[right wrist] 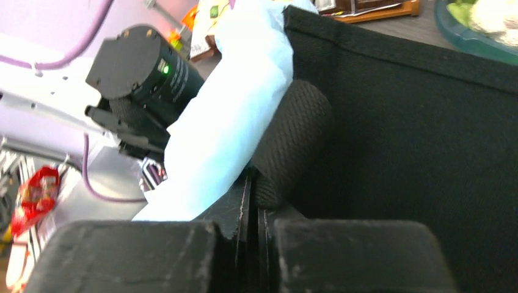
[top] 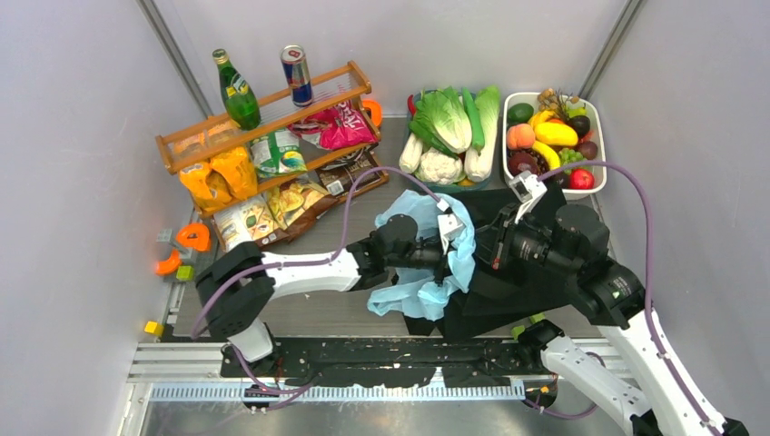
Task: Untie the knot of the grocery bags and take out the mixed food
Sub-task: Place the takeout bag at the takeout bag.
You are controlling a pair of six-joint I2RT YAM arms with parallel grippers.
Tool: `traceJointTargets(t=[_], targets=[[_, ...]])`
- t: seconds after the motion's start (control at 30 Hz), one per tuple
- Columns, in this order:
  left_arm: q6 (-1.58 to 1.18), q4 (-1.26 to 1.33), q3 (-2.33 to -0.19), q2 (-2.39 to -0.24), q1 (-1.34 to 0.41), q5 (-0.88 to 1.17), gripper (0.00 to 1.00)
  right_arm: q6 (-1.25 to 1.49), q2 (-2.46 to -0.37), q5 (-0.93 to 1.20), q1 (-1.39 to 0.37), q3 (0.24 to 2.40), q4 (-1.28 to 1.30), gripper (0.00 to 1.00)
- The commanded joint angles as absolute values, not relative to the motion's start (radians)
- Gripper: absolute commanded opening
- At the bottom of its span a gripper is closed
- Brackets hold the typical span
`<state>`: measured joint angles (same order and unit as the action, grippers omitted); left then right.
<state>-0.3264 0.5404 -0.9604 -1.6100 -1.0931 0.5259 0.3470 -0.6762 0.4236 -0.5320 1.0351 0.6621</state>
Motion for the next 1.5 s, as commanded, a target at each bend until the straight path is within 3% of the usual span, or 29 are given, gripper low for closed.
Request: traceJointTargets(t=[0.0, 0.2, 0.6, 0.77, 1.27, 1.47], targets=[[-0.383, 0.731, -1.046, -1.727, -1.129, 0.405, 0.00, 0.571, -0.620, 0.523, -0.541, 0.941, 0.183, 0.05], [-0.351, 0.783, -1.108, -1.842, -1.135, 0.333, 0.00, 0.583, -0.608, 0.535, -0.542, 0.964, 0.169, 0.05], [-0.345, 1.079, -0.839, -1.772, -1.136, 0.139, 0.00, 0.472, -0.573, 0.420, -0.541, 1.097, 0.334, 0.05], [-0.334, 1.062, -0.823, -1.779, -1.139, 0.156, 0.00, 0.474, -0.569, 0.424, -0.541, 1.123, 0.353, 0.05], [-0.200, 0.669, -1.292, -1.949, -1.156, 0.274, 0.00, 0.602, -0.612, 0.625, -0.541, 1.014, 0.236, 0.05], [-0.153, 0.659, -1.356, -1.957, -1.177, 0.250, 0.00, 0.565, -0.625, 0.550, -0.540, 1.007, 0.299, 0.05]])
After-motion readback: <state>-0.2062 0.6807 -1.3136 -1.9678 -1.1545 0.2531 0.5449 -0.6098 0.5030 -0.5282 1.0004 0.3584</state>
